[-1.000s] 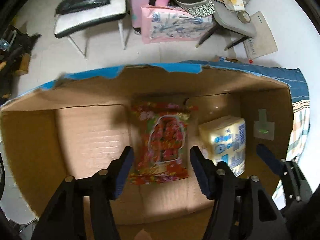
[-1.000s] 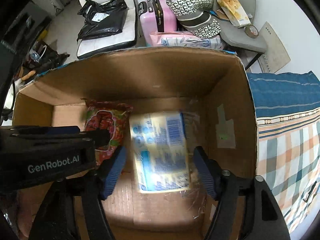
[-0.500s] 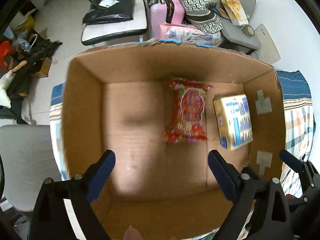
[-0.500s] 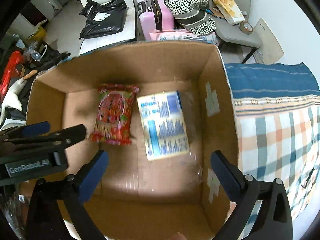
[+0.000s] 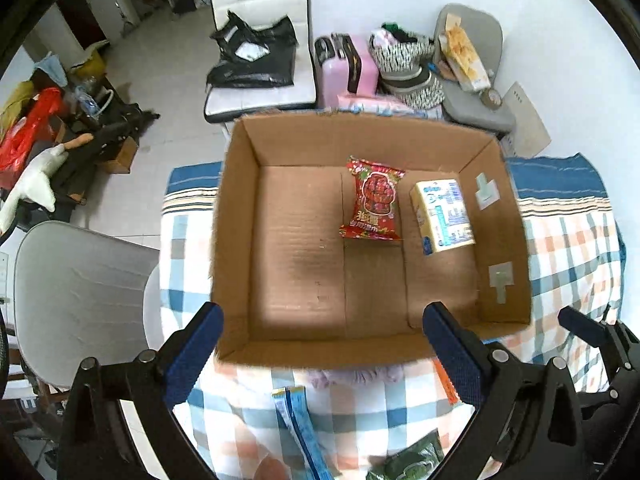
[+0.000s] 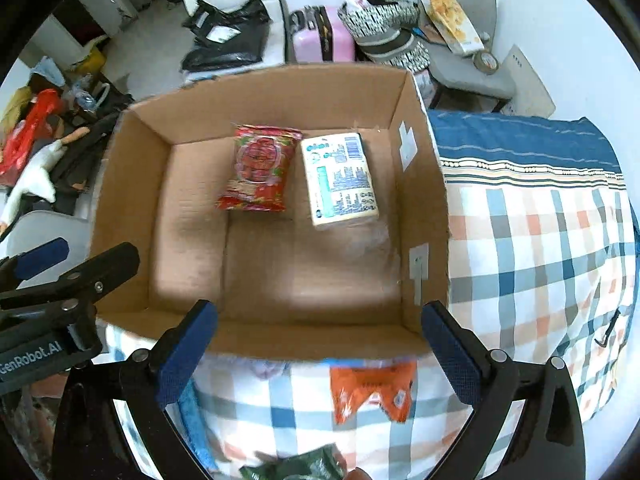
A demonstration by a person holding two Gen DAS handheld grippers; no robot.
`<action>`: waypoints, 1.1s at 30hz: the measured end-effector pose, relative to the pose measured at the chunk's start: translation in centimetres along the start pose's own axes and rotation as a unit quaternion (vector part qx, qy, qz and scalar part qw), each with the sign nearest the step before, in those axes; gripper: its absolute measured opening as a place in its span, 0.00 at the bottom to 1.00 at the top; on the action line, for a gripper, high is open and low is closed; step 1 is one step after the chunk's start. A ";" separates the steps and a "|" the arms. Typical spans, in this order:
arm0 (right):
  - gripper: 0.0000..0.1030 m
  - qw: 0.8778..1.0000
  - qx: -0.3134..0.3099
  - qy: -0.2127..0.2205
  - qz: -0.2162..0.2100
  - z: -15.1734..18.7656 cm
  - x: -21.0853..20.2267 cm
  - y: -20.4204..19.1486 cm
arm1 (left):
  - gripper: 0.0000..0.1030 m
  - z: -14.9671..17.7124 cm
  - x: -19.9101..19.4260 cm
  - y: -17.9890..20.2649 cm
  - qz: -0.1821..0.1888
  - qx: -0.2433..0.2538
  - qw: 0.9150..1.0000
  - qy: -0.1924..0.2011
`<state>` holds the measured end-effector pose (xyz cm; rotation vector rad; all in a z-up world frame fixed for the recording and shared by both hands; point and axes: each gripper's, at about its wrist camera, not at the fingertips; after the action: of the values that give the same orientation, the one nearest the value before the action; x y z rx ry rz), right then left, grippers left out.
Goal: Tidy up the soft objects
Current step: 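Grasp the green Deegeo bag with the left tool while the right tool grasps the orange bag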
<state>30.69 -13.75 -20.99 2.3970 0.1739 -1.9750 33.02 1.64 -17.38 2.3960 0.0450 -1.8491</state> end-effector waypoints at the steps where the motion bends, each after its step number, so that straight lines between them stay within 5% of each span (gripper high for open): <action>1: 1.00 1.000 -0.003 0.004 -0.005 0.4 -0.8 -0.2 | 0.99 0.5 -0.7 -0.1 0.001 -0.003 1.000 0.005; 6: 1.00 1.000 -0.013 -0.005 -0.019 3.9 -3.5 -0.1 | 0.99 4.4 -2.9 -1.5 -0.011 -0.021 1.000 0.009; 11: 1.00 0.995 0.063 -0.060 -0.056 8.8 -1.1 3.3 | 0.99 8.8 -0.1 -3.7 -0.009 -0.071 0.996 -0.045; 16: 1.00 0.970 0.198 -0.108 -0.090 12.7 5.0 7.5 | 0.99 12.2 4.5 -5.0 -0.021 -0.115 0.988 -0.099; 21: 0.95 0.948 0.286 -0.100 -0.097 13.3 9.3 9.1 | 0.99 13.2 6.4 -5.2 -0.038 -0.123 0.986 -0.108; 23: 0.93 0.949 0.285 -0.104 -0.081 12.8 10.6 8.7 | 0.99 13.5 6.7 -5.3 -0.044 -0.120 0.986 -0.109; 26: 0.68 0.955 0.258 -0.129 -0.069 12.8 12.4 8.0 | 0.99 14.2 6.9 -5.4 -0.041 -0.117 0.985 -0.115; 33: 0.69 0.964 0.204 -0.170 -0.018 16.1 9.5 10.9 | 0.99 16.1 7.6 -5.3 -0.024 -0.124 0.982 -0.138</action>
<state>17.92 -25.50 -33.95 2.2082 -0.2224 -2.6169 18.98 4.80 -29.16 1.9768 0.2915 -2.0426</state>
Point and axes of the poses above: each gripper's, at about its wrist camera, not at the fingertips, and x roughly the way its jaws point, y to its right, z to its underside, and after that the axes turned 9 degrees about -x, right-handed
